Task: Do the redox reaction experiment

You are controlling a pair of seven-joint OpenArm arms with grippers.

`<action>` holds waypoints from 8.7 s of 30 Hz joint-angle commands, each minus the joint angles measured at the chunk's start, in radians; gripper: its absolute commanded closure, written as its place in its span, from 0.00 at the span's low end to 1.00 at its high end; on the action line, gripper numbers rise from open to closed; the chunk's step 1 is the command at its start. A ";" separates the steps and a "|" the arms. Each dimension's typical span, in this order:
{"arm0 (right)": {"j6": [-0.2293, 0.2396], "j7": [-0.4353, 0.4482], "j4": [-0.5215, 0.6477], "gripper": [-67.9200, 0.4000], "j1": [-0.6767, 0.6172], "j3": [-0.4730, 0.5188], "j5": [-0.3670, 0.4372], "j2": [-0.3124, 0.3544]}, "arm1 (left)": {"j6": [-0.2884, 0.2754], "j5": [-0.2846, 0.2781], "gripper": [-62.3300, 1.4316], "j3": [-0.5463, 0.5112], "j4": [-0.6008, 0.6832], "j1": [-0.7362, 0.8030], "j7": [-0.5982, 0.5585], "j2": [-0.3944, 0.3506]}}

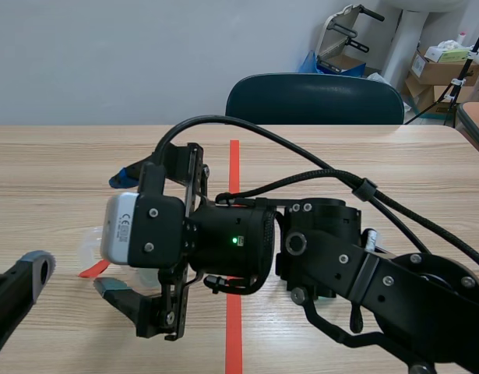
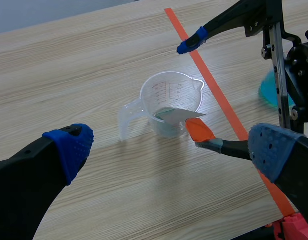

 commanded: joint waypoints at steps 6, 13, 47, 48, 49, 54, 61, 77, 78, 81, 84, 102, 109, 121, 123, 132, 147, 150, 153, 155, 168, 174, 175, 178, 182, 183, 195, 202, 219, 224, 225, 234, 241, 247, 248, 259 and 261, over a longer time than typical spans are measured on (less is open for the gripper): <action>-0.005 0.024 0.016 0.39 0.020 0.005 0.013 -0.001 | -0.002 -0.003 0.00 0.005 0.017 -0.003 -0.016 0.008; -0.005 0.024 0.016 0.67 0.020 0.005 0.013 -0.001 | -0.002 -0.003 0.00 0.005 0.017 -0.003 -0.016 0.008; 0.095 -0.084 0.049 0.98 0.082 0.045 0.230 -0.001 | -0.002 -0.003 0.00 0.005 0.017 -0.003 -0.016 0.008; 0.112 -0.101 0.061 0.98 0.087 0.049 0.246 -0.001 | -0.002 -0.003 0.00 0.005 0.017 -0.003 -0.016 0.008; 0.124 -0.121 0.075 0.98 0.093 0.050 0.263 -0.001 | -0.002 -0.003 0.00 0.005 0.017 -0.003 -0.016 0.008; 0.125 -0.227 0.152 0.98 0.097 0.079 0.327 0.000 | -0.002 -0.003 0.00 0.005 0.017 -0.003 -0.016 0.008; 0.125 -0.338 0.254 0.98 0.097 0.132 0.395 -0.001 | -0.002 -0.003 0.00 0.005 0.017 -0.003 -0.016 0.008; 0.136 -0.735 0.448 0.98 0.188 0.167 0.683 0.000 | -0.002 -0.003 0.00 0.005 0.017 -0.003 -0.016 0.008; 0.136 -0.763 0.459 0.98 0.193 0.167 0.703 0.000 | -0.002 -0.003 0.00 0.005 0.017 -0.003 -0.016 0.008; 0.136 -0.817 0.494 0.98 0.198 0.180 0.742 -0.001 | -0.002 -0.003 0.00 0.005 0.017 -0.003 -0.015 0.008; 0.136 -0.856 0.527 0.98 0.198 0.201 0.768 -0.001 | -0.002 -0.003 0.00 0.005 0.017 -0.003 -0.013 0.008; 0.135 -0.947 0.546 0.98 0.256 0.218 0.884 0.002 | -0.002 -0.003 0.00 0.005 0.017 -0.003 -0.013 0.008; 0.135 -0.951 0.546 0.98 0.256 0.218 0.883 0.002 | -0.002 -0.003 0.00 0.005 0.017 -0.003 -0.013 0.008; 0.135 -0.951 0.546 0.98 0.255 0.218 0.883 0.002 | -0.002 -0.003 0.00 0.005 0.017 -0.003 -0.013 0.008; 0.135 -0.951 0.546 0.98 0.255 0.218 0.883 0.002 | -0.002 -0.003 0.00 0.005 0.017 -0.003 -0.013 0.008; 0.135 -0.951 0.546 0.98 0.255 0.218 0.883 0.002 | -0.002 -0.003 0.00 0.005 0.017 -0.003 -0.013 0.008; 0.135 -0.951 0.546 0.98 0.255 0.218 0.883 0.002 | -0.002 -0.003 0.00 0.005 0.017 -0.003 -0.013 0.008; 0.135 -0.951 0.546 0.98 0.255 0.218 0.883 0.002 | -0.002 -0.003 0.00 0.005 0.017 -0.003 -0.013 0.008; 0.135 -0.951 0.546 0.98 0.255 0.218 0.883 0.002 | -0.002 -0.003 0.00 0.005 0.017 -0.003 -0.013 0.008; 0.135 -0.951 0.546 0.98 0.255 0.218 0.883 0.002 | -0.002 -0.003 0.00 0.005 0.017 -0.003 -0.013 0.008; 0.135 -0.951 0.546 0.98 0.255 0.218 0.884 0.002 | -0.002 -0.003 0.00 0.005 0.017 -0.003 -0.013 0.008; 0.135 -0.951 0.546 0.98 0.255 0.218 0.884 0.002 | -0.002 -0.003 0.00 0.005 0.017 -0.003 -0.013 0.008; 0.135 -0.951 0.546 0.98 0.255 0.218 0.884 0.002 | -0.002 -0.003 0.00 0.005 0.017 -0.003 -0.012 0.008; 0.135 -0.951 0.546 0.98 0.255 0.218 0.884 0.002 | -0.002 -0.003 0.00 0.005 0.017 -0.003 -0.010 0.008; 0.135 -0.951 0.546 0.98 0.255 0.218 0.884 0.002 | -0.002 -0.003 0.00 0.005 0.017 -0.003 -0.010 0.008; 0.135 -0.951 0.546 0.98 0.255 0.218 0.884 0.002 | -0.002 -0.003 0.00 0.005 0.017 -0.003 -0.010 0.008; 0.136 -0.951 0.546 0.98 0.255 0.218 0.884 0.002 | -0.002 -0.003 0.00 0.005 0.017 -0.003 -0.010 0.008; 0.136 -0.951 0.546 0.98 0.255 0.218 0.884 0.002 | -0.002 -0.003 0.00 0.005 0.017 -0.003 -0.010 0.008; 0.136 -0.951 0.546 0.98 0.255 0.218 0.884 0.002 | -0.002 -0.003 0.00 0.005 0.017 -0.003 -0.010 0.008; 0.136 -0.951 0.546 0.98 0.255 0.218 0.884 0.002 | -0.002 -0.003 0.00 0.005 0.017 -0.003 -0.010 0.008; 0.136 -0.951 0.546 0.98 0.255 0.218 0.884 0.002 | -0.002 -0.003 0.00 0.005 0.017 -0.003 -0.010 0.008; 0.137 -0.942 0.549 0.98 0.223 0.244 0.883 0.012 | -0.002 -0.003 0.00 0.005 0.017 -0.003 -0.010 0.007; 0.167 -0.897 0.617 0.98 0.145 0.349 0.889 0.106 | -0.002 -0.003 0.00 0.005 0.017 -0.003 -0.010 0.007; 0.193 -0.875 0.681 0.98 0.058 0.443 0.914 0.216 | -0.002 -0.003 0.00 0.005 0.017 -0.003 -0.010 0.007; 0.193 -0.864 0.690 0.98 0.042 0.460 0.915 0.238 | -0.002 -0.003 0.00 0.005 0.017 -0.003 -0.010 0.007; 0.217 -0.706 0.716 0.98 -0.161 0.678 0.933 0.476 | -0.002 -0.003 0.00 0.005 0.017 -0.003 -0.010 0.007; 0.222 -0.678 0.716 0.98 -0.206 0.720 0.941 0.514 | -0.002 -0.003 0.00 0.005 0.017 -0.003 -0.010 0.007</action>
